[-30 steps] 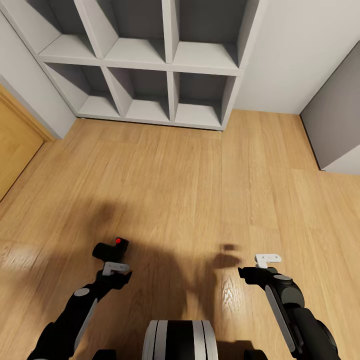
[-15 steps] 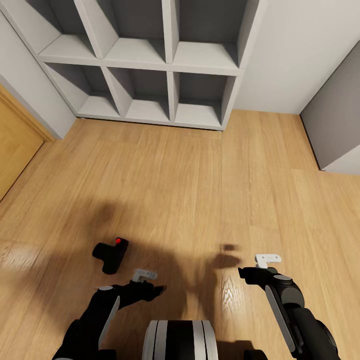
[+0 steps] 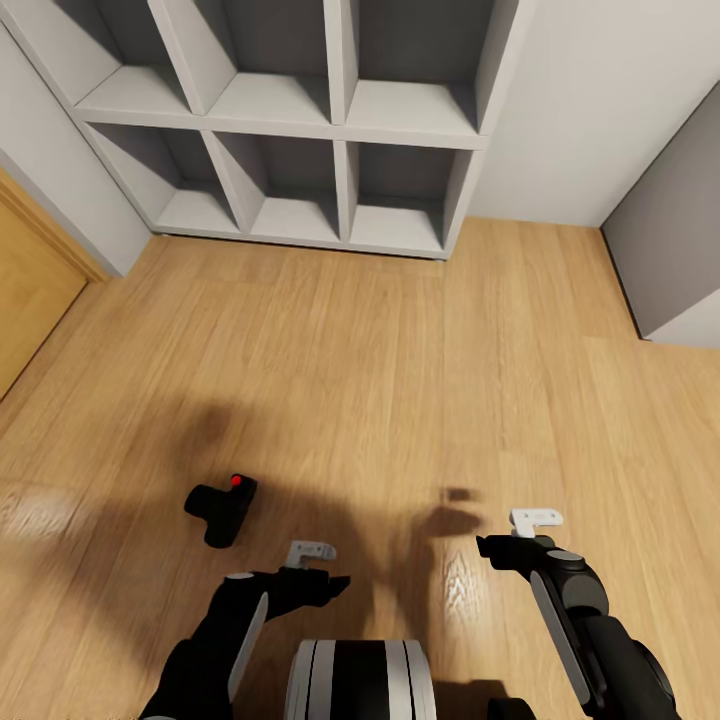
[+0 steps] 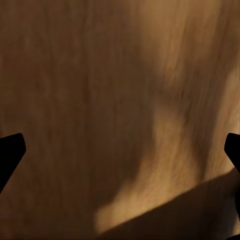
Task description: Attach the digital camera to the camera tripod in the bedroom.
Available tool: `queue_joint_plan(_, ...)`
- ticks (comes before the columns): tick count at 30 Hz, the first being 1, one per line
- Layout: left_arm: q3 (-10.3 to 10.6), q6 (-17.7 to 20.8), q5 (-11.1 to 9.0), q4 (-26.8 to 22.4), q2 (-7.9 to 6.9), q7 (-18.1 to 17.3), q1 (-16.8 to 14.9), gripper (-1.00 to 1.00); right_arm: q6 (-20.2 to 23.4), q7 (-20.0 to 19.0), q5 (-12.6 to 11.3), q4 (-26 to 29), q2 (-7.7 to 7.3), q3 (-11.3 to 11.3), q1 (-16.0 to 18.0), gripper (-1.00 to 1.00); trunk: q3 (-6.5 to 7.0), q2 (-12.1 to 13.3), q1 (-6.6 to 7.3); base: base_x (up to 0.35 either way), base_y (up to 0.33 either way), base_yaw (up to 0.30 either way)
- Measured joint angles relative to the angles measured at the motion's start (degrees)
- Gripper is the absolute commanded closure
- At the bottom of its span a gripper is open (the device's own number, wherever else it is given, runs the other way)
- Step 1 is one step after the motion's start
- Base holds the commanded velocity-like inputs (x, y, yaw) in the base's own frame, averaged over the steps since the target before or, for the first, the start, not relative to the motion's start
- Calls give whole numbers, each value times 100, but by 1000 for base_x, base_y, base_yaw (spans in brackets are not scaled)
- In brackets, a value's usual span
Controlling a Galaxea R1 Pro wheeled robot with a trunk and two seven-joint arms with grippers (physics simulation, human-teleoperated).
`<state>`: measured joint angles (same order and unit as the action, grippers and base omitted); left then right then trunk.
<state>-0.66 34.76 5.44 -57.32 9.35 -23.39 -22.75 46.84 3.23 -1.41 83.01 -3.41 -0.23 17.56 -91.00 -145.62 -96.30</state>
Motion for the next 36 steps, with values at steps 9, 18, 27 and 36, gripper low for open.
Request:
queue_joint_plan(9,53,20,-14,9,2,62,0,-100,0,0,0,-1,0,0,0,-100,-199,-12,-23,0,0,0)
queue_joint_plan(18,64,1,-10,-41,-19,69,0,-100,0,0,0,-1,0,0,0,-100,-399,-24,-46,0,0,0)
queue_joint_plan(27,61,7,5,-784,-65,77,0,-100,-8,0,3,-1,8,8,0,-100,-422,-26,-49,0,0,0)
queue_joint_plan(36,51,25,7,-1840,-70,97,0,-100,-16,3,1,-1,1,2,0,-100,-422,-26,-49,0,0,0)
